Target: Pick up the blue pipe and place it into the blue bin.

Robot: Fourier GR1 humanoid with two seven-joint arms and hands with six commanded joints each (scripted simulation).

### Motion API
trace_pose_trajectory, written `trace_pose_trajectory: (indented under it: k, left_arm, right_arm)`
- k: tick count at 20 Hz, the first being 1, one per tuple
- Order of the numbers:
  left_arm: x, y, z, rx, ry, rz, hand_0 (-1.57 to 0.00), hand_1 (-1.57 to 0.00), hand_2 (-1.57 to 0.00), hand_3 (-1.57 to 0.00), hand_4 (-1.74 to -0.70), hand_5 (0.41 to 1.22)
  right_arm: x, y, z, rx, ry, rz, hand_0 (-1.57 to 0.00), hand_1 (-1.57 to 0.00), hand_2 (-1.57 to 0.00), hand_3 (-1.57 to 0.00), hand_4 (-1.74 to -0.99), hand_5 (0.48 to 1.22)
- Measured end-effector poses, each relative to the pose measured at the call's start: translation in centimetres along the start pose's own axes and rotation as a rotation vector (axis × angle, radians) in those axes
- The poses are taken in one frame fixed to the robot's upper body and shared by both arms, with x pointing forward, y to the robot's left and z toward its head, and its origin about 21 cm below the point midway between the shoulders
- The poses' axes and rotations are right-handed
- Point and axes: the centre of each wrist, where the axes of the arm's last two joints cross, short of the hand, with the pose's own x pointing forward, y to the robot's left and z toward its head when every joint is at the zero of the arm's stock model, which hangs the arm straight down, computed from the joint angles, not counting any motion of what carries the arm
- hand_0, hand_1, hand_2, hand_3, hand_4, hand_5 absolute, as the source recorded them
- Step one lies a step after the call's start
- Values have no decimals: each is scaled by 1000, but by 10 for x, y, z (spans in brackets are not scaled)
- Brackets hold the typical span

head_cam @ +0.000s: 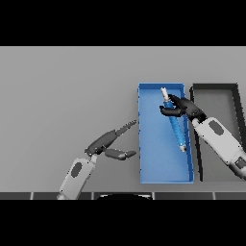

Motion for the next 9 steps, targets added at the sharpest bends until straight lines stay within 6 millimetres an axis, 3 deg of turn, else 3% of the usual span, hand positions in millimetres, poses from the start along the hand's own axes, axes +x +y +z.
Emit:
trace_pose_trajectory:
  k: [5,9]
  left_arm:
    - [0,-1,2,-3,2,8,1,1,1,1,-930,495]
    - [-9,1,8,-6,5,8,1,1,1,1,-930,495]
  right_arm:
    - [-2,1,3,15,-5,37,-19,-17,-17,-4,-1084,714]
    - [-1,2,4,35,-22,75,-19,-17,-17,-4,-1084,714]
